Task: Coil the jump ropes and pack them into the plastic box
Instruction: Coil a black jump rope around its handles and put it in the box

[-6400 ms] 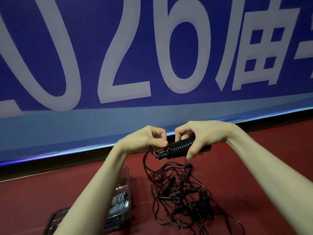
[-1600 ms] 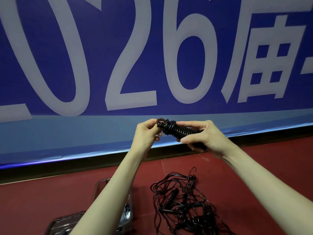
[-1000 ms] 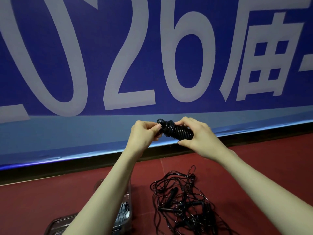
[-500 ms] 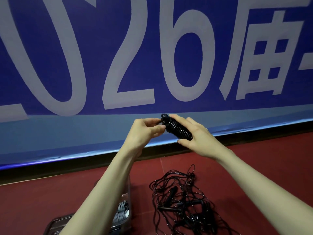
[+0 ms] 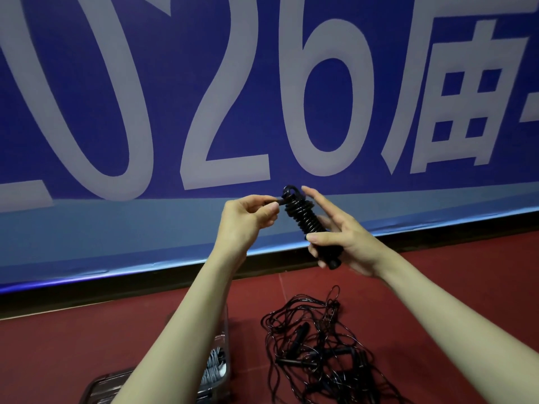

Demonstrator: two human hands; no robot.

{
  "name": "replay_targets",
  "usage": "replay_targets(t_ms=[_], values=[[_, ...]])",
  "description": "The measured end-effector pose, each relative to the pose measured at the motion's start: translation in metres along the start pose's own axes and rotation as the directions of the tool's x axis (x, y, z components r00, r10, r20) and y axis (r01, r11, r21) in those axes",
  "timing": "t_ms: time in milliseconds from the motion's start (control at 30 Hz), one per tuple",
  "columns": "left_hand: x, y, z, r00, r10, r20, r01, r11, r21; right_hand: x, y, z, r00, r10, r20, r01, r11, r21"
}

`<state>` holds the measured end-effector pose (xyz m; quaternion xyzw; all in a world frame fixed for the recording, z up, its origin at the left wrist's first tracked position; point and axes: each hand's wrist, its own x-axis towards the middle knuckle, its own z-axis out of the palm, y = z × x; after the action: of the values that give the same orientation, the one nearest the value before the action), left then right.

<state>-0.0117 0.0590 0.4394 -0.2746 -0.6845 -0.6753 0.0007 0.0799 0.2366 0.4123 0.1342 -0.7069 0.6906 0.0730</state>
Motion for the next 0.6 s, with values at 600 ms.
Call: replay_targets(t_ms=[600], values=[[-0.004,0.001,0.014,1.000,0.021,-0.016,-0.025,0.934,-0.358,0.008,0.015,-0.007,0.964,-0.025,0.264,-0.182,0.661,0.728]])
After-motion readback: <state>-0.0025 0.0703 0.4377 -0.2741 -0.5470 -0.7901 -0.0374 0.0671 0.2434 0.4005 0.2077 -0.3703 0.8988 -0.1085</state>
